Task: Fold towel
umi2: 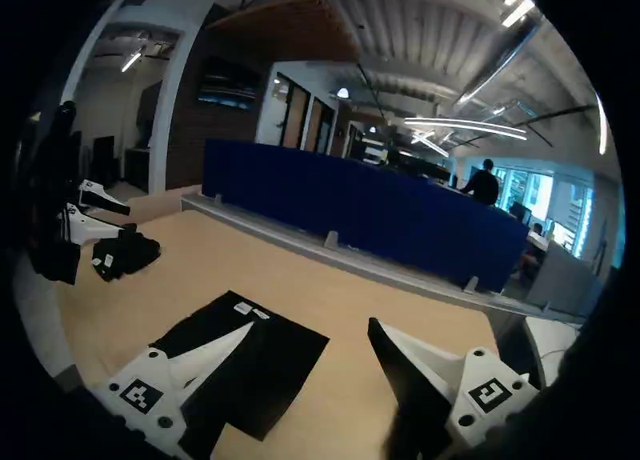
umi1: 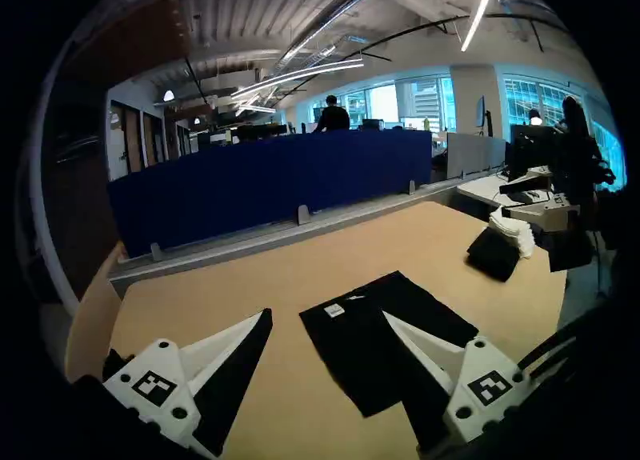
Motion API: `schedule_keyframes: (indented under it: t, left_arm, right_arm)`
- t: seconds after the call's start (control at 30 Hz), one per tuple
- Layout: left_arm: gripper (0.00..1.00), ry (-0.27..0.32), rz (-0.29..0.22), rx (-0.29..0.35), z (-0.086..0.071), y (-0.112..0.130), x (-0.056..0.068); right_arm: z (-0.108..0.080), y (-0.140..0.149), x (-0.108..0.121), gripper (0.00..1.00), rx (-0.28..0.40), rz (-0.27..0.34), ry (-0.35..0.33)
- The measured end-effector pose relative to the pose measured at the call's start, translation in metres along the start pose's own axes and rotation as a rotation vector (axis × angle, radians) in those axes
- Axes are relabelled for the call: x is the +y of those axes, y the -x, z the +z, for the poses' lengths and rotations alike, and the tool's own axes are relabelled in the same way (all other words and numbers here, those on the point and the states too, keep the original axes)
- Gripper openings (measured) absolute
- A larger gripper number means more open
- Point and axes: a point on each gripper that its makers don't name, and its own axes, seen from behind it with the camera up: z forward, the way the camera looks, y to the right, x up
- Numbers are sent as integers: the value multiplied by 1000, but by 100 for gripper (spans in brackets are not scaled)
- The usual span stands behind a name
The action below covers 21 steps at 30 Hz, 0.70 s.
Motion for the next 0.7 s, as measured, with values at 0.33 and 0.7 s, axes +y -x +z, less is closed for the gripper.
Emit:
schedule_keyframes:
  t: [0.33, 0.7]
  left_arm:
    - [92, 47, 14, -98, 27, 69, 20]
    - [92, 118, 26, -237, 49, 139, 45]
  right_arm:
    - [20, 76, -23, 100, -84, -6, -43]
    - [31, 149, -46, 100, -207, -10, -100]
